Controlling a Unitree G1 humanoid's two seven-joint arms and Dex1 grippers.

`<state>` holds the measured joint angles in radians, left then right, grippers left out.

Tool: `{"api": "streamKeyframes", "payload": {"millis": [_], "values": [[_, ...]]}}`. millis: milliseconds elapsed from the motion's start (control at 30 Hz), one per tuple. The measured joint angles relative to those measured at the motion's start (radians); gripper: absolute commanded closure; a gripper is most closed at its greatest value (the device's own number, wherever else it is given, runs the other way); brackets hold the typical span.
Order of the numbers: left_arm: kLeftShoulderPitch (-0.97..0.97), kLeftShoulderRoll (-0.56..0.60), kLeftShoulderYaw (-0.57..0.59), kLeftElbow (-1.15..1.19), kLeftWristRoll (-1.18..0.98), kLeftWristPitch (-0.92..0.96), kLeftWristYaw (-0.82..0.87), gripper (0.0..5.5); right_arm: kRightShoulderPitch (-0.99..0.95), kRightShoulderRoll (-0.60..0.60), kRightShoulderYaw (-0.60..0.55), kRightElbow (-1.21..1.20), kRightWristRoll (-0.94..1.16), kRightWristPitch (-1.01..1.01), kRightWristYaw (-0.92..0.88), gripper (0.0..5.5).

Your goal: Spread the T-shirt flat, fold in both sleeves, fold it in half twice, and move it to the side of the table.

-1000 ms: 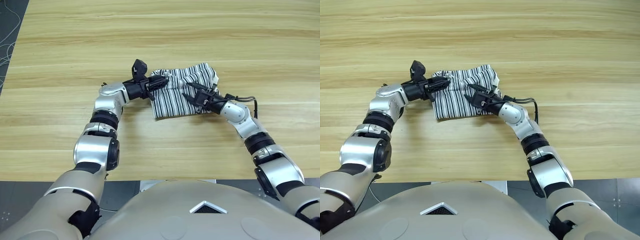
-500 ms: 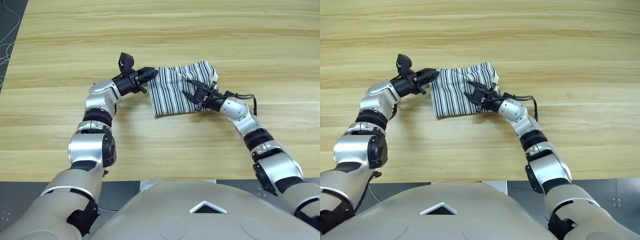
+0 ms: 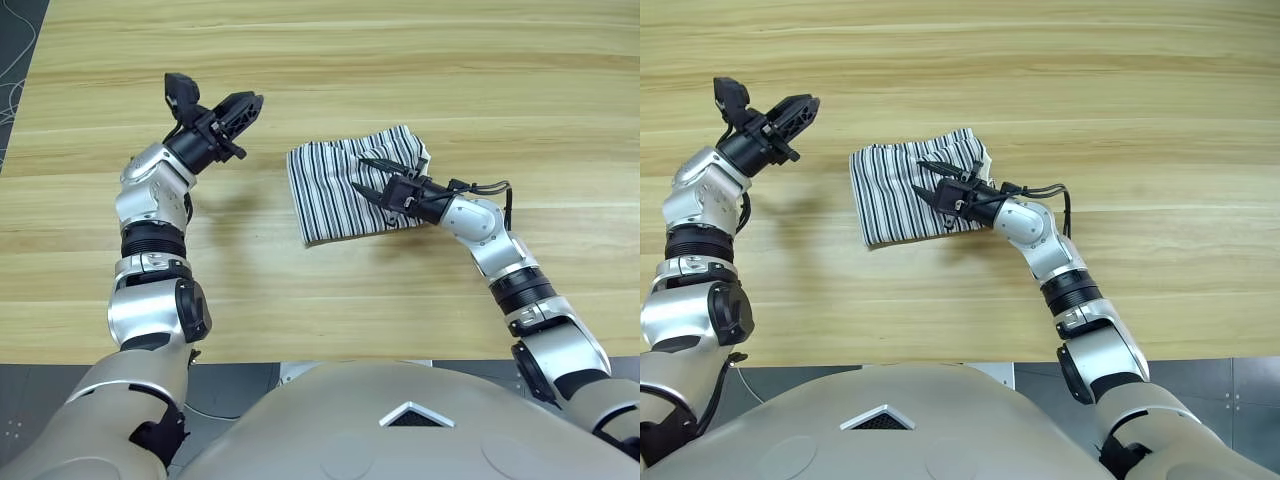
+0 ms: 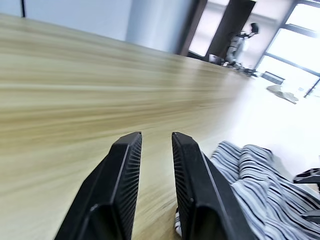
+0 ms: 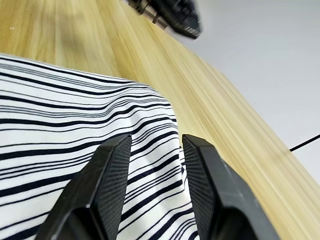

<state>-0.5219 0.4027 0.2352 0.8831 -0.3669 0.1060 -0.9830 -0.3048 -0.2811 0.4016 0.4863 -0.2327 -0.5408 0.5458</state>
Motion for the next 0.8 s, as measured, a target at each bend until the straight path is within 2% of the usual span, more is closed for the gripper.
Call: {"api": "streamKeyframes", "payload": {"millis": [67,167,267,400,467,567,667,800], "values": [[-0.004,0.011,0.007,0.078,0.022,-0.037,0.057,4.39,-0.028,0.033,0.001,0.055,0.003,0.003,0.001,3.63],[-0.035,0.027,0.038,0.208,0.042,-0.091,0.182,4.39,-0.132,0.134,-0.007,0.285,0.042,0.032,0.035,3.63],[-0.097,0.023,0.075,0.299,0.056,-0.186,0.387,4.39,-0.271,0.236,-0.112,0.549,0.165,0.13,0.143,3.63],[-0.169,0.007,0.114,0.353,0.066,-0.287,0.592,4.39,-0.41,0.252,-0.267,0.718,0.303,0.373,0.289,3.63],[-0.181,-0.003,0.141,0.371,0.059,-0.327,0.647,4.39,-0.45,0.202,-0.344,0.755,0.359,0.49,0.314,3.63],[-0.179,-0.004,0.2,0.387,0.032,-0.382,0.679,4.39,-0.451,-0.013,-0.462,0.789,0.412,0.584,0.288,3.63],[-0.151,-0.006,0.257,0.409,-0.003,-0.393,0.693,4.39,-0.381,-0.211,-0.549,0.798,0.428,0.584,0.195,3.63],[-0.144,-0.008,0.298,0.42,-0.01,-0.426,0.772,4.39,-0.298,-0.319,-0.601,0.8,0.431,0.523,0.047,3.63]]}}
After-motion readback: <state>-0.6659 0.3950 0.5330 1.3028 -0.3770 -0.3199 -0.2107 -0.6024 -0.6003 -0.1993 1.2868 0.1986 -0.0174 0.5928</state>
